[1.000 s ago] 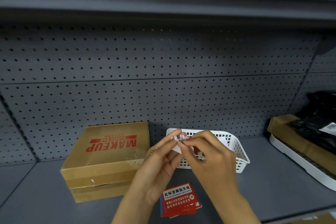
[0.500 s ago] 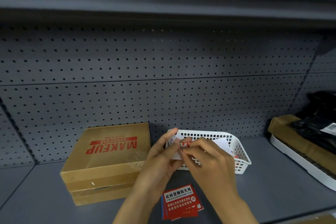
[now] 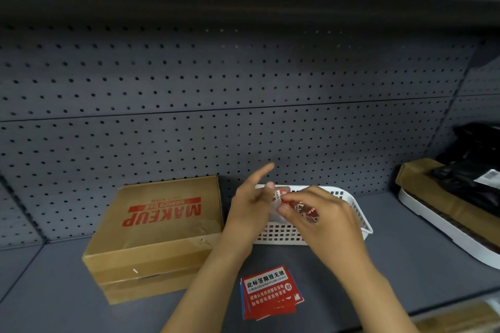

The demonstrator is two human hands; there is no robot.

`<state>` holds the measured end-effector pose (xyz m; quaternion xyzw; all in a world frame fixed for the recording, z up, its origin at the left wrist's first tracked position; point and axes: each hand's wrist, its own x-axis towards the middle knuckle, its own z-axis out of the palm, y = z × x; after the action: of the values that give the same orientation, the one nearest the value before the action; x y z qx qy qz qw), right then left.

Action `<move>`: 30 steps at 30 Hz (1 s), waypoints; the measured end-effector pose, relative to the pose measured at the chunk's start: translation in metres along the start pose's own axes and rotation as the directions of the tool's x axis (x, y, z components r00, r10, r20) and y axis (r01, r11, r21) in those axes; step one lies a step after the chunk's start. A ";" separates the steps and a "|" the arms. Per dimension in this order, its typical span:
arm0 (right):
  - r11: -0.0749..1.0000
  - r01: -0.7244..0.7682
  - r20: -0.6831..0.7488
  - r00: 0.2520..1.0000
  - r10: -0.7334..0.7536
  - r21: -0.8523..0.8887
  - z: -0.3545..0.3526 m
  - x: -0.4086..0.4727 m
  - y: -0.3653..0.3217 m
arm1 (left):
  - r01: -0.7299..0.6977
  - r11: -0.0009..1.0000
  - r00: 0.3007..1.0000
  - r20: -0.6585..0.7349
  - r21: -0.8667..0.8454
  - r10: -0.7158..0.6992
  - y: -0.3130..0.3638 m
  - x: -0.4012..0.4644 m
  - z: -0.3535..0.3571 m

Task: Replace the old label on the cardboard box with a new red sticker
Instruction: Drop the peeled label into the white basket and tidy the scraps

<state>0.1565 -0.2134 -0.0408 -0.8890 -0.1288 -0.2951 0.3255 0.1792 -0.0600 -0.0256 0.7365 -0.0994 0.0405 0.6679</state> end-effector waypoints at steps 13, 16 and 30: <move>0.858 -0.348 0.091 0.936 0.340 0.379 -0.021 0.012 0.033 | 0.429 0.899 0.895 -0.094 -0.092 -0.436 -0.019 0.061 0.027; 0.850 -0.377 0.060 0.922 0.383 0.368 -0.022 0.021 0.049 | 0.234 0.959 0.964 -0.170 0.162 -0.206 -0.030 0.063 0.040; 0.864 -0.388 0.291 0.908 0.300 0.320 -0.012 0.048 0.107 | 0.153 0.725 0.925 -0.355 0.671 0.134 -0.032 0.063 0.078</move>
<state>0.2343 -0.3003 -0.0575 -0.8481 -0.0573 -0.0966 0.5178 0.2419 -0.1400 -0.0530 0.9093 0.0576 0.2123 0.3532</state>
